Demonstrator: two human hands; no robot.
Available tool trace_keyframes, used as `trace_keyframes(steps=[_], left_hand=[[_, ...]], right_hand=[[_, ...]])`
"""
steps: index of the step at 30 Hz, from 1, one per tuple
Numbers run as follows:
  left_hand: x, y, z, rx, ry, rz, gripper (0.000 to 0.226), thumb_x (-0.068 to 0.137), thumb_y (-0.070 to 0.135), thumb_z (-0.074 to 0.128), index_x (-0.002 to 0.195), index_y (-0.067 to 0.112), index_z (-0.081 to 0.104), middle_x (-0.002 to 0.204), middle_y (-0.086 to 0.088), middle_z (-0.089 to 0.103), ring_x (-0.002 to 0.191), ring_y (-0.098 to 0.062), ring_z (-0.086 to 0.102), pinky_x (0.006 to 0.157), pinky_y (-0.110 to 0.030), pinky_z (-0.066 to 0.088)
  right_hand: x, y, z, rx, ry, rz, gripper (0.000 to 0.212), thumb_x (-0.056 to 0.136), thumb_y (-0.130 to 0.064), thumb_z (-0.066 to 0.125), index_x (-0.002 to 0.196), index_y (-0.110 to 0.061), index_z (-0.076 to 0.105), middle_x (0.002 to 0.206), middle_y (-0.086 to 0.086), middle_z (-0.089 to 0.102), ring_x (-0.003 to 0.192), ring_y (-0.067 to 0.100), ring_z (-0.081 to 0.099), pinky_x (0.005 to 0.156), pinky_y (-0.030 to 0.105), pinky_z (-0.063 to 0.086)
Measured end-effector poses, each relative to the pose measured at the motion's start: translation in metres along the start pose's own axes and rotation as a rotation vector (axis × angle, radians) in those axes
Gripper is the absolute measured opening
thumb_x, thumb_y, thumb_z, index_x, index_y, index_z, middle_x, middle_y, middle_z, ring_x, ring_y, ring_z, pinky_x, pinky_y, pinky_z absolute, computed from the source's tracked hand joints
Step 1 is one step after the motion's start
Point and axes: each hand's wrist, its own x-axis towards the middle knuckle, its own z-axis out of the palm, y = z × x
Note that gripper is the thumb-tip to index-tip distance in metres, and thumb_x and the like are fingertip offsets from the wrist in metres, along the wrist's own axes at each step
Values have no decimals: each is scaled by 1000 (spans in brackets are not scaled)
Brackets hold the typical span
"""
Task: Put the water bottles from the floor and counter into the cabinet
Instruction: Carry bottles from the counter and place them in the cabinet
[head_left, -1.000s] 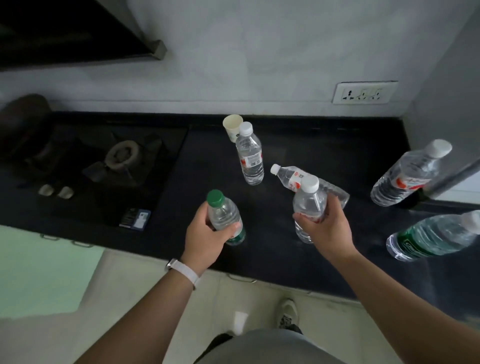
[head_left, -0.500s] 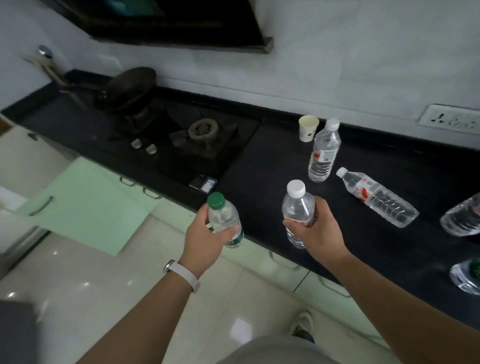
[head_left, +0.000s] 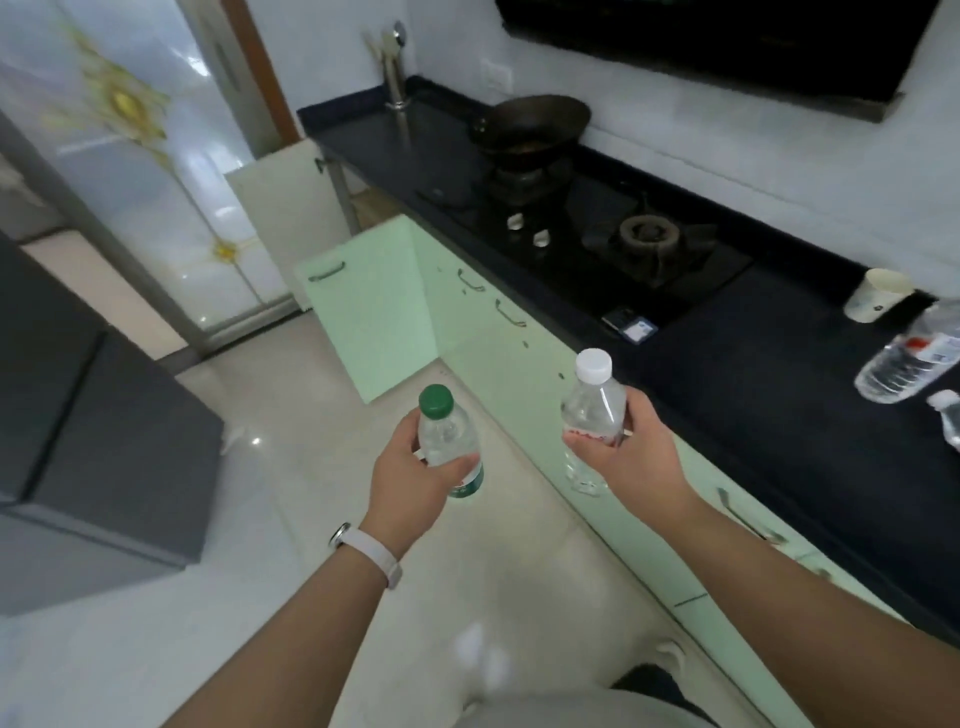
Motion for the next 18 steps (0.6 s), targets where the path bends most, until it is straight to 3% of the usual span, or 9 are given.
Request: trace_keyframes(steps=[8, 18], left_hand=[[-24, -17, -107, -26, 237, -19, 56, 74, 22, 89, 122, 32, 60, 107, 17, 71, 92, 3, 67, 80, -21, 53], [-4, -44, -145, -45, 466, -136, 49, 74, 21, 87, 113, 37, 62, 102, 16, 71, 96, -7, 68, 83, -29, 55]], right_hand=[[-10, -55, 92, 14, -195, -119, 49, 74, -27, 85, 110, -41, 54, 92, -24, 67, 83, -2, 66, 78, 26, 52], [41, -72, 178, 5, -400, -152, 48, 72, -29, 86, 108, -39, 56, 100, -18, 67, 88, -1, 65, 85, 31, 53]])
